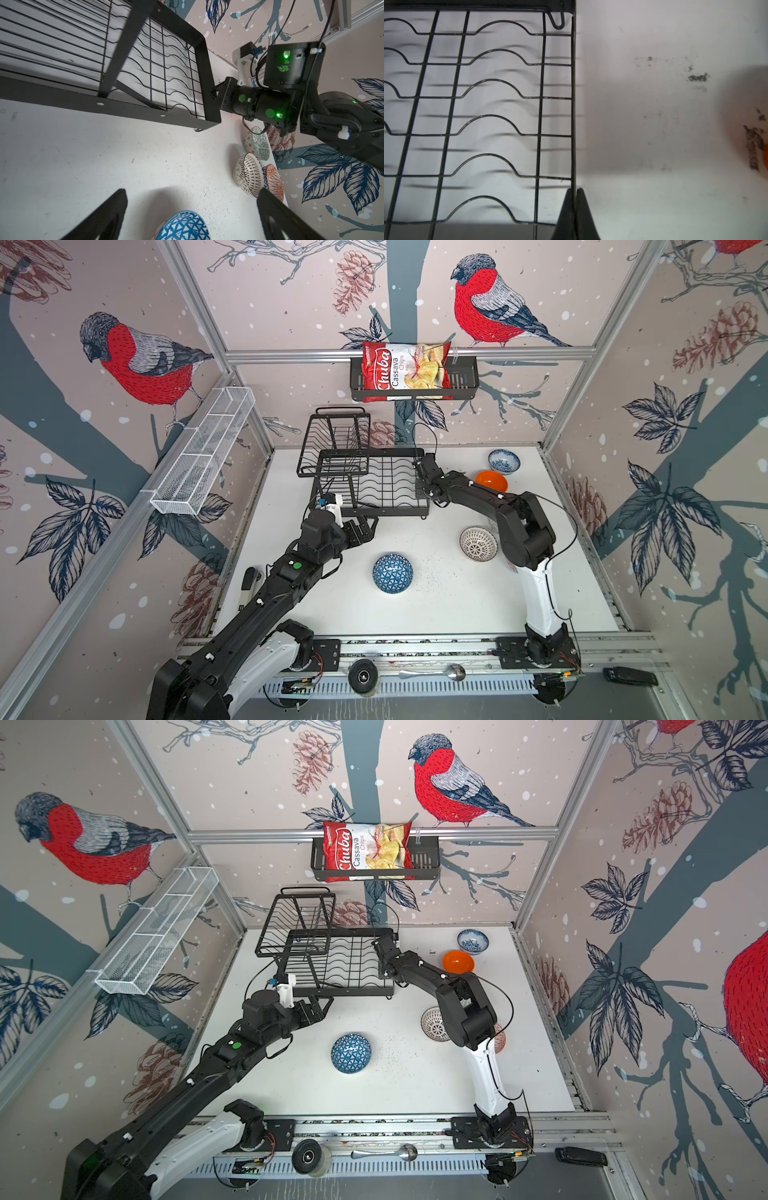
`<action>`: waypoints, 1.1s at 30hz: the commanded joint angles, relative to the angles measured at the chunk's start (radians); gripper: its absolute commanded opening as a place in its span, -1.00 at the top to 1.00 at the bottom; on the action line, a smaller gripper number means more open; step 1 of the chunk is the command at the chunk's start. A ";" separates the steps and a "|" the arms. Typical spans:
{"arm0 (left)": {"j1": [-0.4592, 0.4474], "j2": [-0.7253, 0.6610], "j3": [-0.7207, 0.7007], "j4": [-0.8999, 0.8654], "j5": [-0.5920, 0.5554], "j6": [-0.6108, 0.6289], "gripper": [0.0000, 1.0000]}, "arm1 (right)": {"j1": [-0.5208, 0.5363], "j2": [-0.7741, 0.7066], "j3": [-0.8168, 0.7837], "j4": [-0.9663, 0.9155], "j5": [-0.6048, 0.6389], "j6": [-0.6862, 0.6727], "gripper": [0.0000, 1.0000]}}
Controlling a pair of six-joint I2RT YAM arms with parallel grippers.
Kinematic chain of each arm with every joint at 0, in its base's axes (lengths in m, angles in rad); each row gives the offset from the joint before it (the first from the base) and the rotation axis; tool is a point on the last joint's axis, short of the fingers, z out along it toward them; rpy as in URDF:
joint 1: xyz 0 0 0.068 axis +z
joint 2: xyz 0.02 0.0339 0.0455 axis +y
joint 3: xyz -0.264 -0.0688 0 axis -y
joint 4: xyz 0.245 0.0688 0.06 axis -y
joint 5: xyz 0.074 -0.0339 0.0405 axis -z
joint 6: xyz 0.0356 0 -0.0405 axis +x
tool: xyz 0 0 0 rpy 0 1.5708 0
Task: Load bowls into a dish rack
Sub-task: Move the dish rack to the top-center of the table.
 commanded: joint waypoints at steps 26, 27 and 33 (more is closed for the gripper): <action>-0.074 0.012 -0.027 -0.114 -0.051 0.056 -0.95 | -0.101 -0.221 -0.324 0.260 -0.034 -0.299 0.98; -0.081 0.017 -0.026 -0.119 -0.057 0.056 -0.95 | -0.102 -0.212 -0.315 0.251 -0.032 -0.301 0.98; -0.119 0.043 -0.010 -0.146 -0.081 0.056 -0.95 | -0.109 -0.213 -0.330 0.245 -0.040 -0.267 0.72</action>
